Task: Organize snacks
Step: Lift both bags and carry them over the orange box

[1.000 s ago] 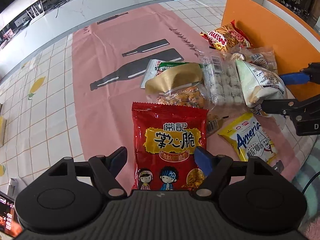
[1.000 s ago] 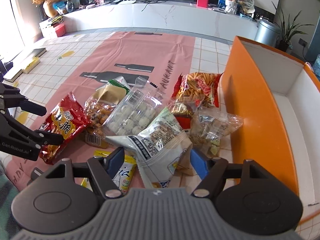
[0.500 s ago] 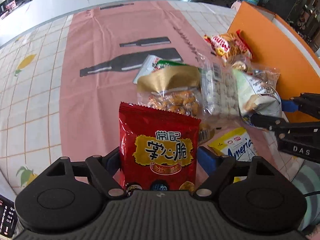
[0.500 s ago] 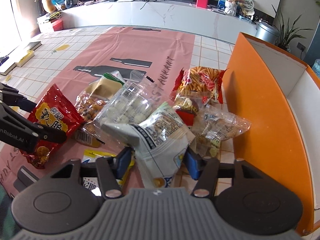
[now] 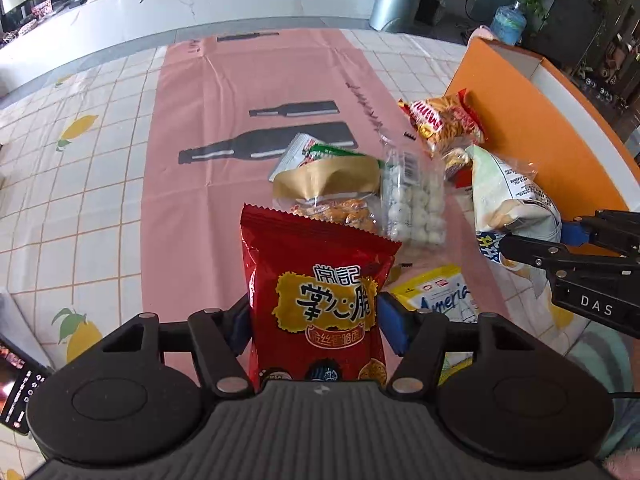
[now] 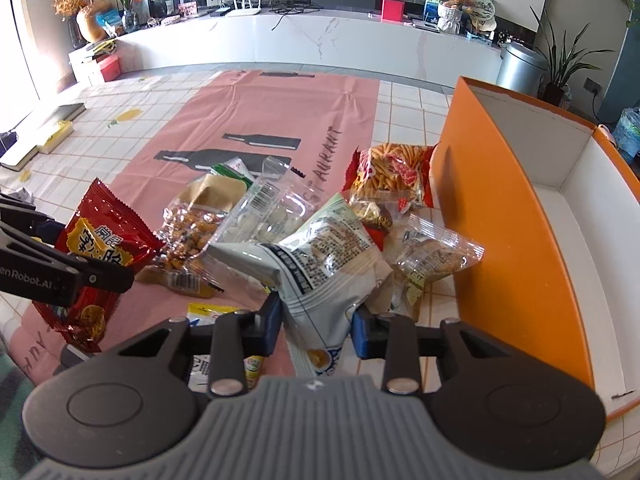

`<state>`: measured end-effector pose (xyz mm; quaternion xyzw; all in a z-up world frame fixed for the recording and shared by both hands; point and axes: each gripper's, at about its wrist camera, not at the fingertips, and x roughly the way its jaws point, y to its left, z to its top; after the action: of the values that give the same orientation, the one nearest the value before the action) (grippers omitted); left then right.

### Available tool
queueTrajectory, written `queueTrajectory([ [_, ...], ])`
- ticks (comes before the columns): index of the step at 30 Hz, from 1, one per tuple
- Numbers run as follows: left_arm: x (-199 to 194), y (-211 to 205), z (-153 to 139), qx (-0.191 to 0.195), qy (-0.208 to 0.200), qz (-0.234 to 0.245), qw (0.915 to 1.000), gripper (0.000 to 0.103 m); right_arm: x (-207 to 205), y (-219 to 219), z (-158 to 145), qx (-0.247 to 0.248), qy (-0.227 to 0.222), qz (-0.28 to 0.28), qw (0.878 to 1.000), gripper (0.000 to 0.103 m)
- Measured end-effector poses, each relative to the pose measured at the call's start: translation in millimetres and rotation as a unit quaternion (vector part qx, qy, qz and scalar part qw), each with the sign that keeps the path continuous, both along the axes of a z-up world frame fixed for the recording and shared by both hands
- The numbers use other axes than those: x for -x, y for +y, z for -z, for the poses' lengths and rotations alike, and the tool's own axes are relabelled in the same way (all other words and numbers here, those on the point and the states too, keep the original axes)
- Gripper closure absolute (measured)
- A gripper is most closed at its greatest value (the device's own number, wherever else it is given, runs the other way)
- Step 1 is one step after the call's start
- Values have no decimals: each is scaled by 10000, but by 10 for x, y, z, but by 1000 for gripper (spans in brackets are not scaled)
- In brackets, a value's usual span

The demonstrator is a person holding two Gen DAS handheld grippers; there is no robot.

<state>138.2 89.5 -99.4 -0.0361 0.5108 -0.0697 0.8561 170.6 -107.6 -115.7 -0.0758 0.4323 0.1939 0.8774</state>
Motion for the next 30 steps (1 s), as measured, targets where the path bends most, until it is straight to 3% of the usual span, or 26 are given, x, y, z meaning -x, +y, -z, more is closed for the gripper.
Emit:
queueTrajectory([
  [9, 183, -257, -557, 129, -444, 63, 9989, 31, 236, -289, -491, -537, -284, 20, 9982, 76],
  [17, 151, -909, -1130, 130, -842, 378, 9957, 31, 358, -826, -1004, -677, -583, -200, 9958, 77],
  [23, -64, -1468, -1349, 261, -970, 651, 9928, 31, 282, -1325, -1237, -166, -726, -260, 9969, 77],
  [30, -541, -2189, -1337, 376, -934, 1208, 9876, 31, -81, -1887, -1242, 575, -650, -250, 9959, 77],
])
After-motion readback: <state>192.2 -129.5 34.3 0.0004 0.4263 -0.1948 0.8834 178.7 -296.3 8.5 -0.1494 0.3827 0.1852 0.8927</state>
